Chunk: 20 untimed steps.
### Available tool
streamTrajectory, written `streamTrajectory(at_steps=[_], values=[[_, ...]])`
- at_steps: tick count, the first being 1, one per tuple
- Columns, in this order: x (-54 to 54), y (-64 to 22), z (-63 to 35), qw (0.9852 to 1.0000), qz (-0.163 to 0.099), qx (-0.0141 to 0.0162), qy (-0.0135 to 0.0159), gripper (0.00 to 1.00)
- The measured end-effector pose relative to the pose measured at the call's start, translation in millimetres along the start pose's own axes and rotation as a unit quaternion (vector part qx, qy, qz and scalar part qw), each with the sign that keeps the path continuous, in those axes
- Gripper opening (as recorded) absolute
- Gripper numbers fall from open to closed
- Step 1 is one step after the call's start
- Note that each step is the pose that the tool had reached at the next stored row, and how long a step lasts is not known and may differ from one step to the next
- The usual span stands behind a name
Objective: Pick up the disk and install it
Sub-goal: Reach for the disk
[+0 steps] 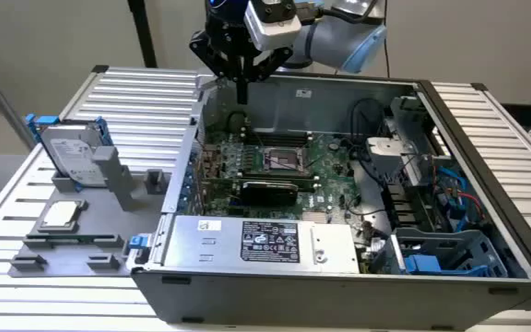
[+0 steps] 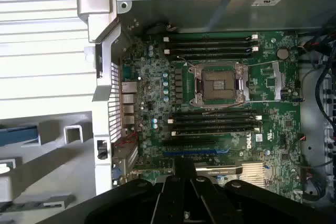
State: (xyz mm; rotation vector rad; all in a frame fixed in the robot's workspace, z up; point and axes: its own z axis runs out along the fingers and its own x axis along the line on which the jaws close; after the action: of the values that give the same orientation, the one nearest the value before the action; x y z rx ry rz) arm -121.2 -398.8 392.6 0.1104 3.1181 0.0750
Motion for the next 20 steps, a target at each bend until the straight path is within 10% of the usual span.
streamTrajectory(at_steps=[14, 20], values=[[0.1, 0.0, 0.0, 1.0000, 0.000, 0.0000, 0.0000, 0.00], [23.2, -1.3, -0.5, 1.0000, 0.000, 0.0000, -0.0001, 0.00]])
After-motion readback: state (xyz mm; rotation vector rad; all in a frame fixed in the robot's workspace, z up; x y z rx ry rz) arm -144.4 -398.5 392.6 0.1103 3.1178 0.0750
